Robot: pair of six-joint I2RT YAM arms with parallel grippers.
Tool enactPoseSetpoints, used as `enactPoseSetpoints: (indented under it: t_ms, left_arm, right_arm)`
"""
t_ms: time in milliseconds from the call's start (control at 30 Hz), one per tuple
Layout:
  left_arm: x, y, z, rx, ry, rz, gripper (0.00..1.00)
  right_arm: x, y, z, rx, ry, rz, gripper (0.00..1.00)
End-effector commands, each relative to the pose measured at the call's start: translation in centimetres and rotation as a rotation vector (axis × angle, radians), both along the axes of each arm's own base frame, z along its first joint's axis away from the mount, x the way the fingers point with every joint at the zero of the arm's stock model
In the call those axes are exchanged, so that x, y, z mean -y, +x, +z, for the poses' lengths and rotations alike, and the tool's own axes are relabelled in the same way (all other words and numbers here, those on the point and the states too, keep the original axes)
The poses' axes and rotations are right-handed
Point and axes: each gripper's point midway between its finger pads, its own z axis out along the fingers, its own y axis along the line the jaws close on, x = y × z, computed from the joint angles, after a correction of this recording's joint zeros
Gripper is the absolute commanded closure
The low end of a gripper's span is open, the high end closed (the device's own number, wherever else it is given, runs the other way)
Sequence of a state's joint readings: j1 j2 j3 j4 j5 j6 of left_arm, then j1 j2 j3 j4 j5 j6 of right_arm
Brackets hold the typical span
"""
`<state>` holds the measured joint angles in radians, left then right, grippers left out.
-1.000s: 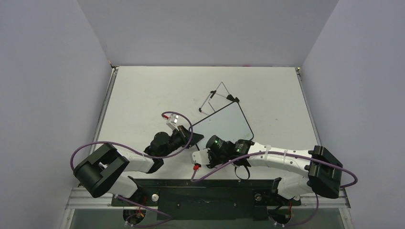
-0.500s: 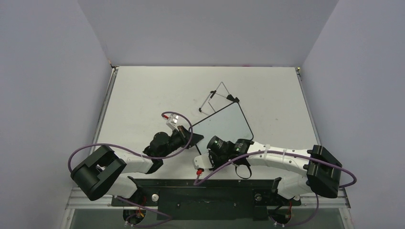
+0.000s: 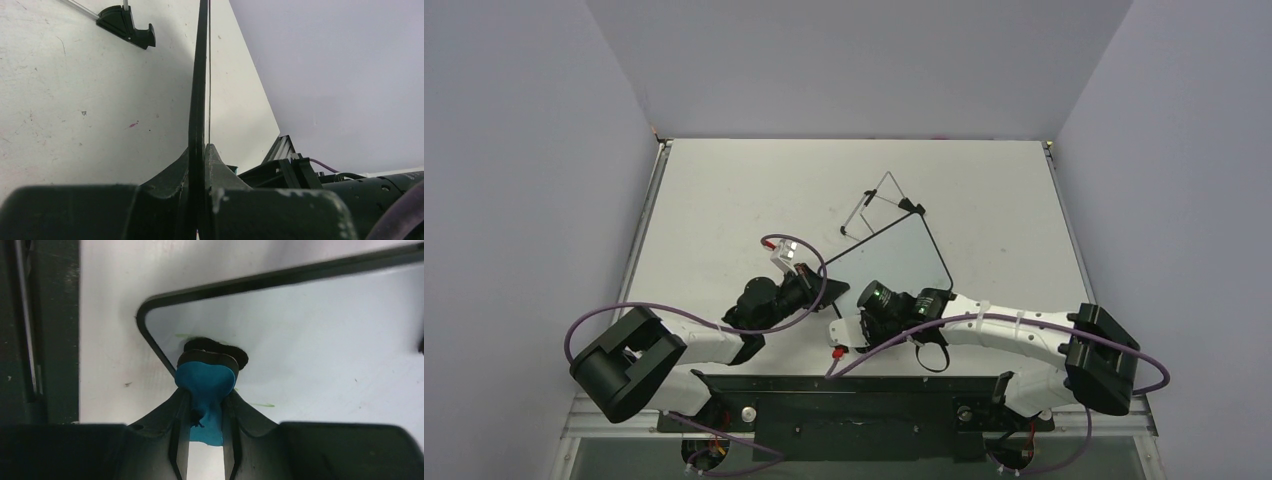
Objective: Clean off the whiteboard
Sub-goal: Erase the whiteboard at the center of the board.
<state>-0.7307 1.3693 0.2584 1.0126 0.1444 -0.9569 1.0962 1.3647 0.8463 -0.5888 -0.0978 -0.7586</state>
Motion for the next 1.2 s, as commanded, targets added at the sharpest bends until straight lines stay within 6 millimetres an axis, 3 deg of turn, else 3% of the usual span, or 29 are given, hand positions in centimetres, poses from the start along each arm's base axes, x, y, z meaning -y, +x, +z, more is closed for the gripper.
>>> enactPoseSetpoints:
  t_ms: [0, 67, 133, 333, 600, 667, 767, 967, 1067, 1167]
  left_arm:
    - [0.7, -0.5, 3.7, 0.092, -0.088, -0.043, 1.00]
    - [0.8, -0.5, 3.7, 0.092, -0.088, -0.048, 1.00]
    - [0.8, -0.5, 3.7, 0.093, -0.089, -0.051, 1.00]
    - [0.9, -0.5, 4.0, 0.094, -0.095, -0.051, 1.00]
    - [0.9, -0.2, 3.7, 0.076, -0.082, -0.040, 1.00]
    - [1.0, -0.1, 3.7, 0.076, -0.079, -0.040, 1.00]
    - [0.9, -0.1, 3.5, 0.074, -0.075, -0.041, 1.00]
    - [1.2, -0.3, 3.5, 0.073, -0.080, -0.060, 1.00]
    - [1.2, -0.3, 3.5, 0.072, -0.084, -0.062, 1.00]
    - [1.1, -0.3, 3.4, 0.071, -0.083, -0.055, 1.00]
  right_arm:
    - [-0.3, 3.2, 2.2, 0.064, 0.102, -0.146, 1.00]
    - [0.4, 6.0, 3.4, 0.138, 0.147, -0.274, 1.00]
    - [1.0, 6.8, 3.7, 0.146, 0.166, -0.314, 1.00]
    - [-0.4, 0.6, 1.3, -0.020, 0.090, -0.029, 1.00]
    - [-2.5, -3.1, 0.4, 0.009, -0.007, 0.132, 1.00]
    - [-2.1, -2.8, 0.2, 0.045, -0.032, 0.133, 1.00]
    - [-1.1, -0.1, 0.6, 0.137, -0.051, 0.047, 1.00]
    - [-1.1, 5.2, 3.8, 0.267, 0.032, -0.176, 1.00]
    - [-1.8, 5.3, 4.4, 0.283, 0.036, -0.176, 1.00]
    - [-2.6, 2.4, 3.2, 0.234, 0.005, -0.037, 1.00]
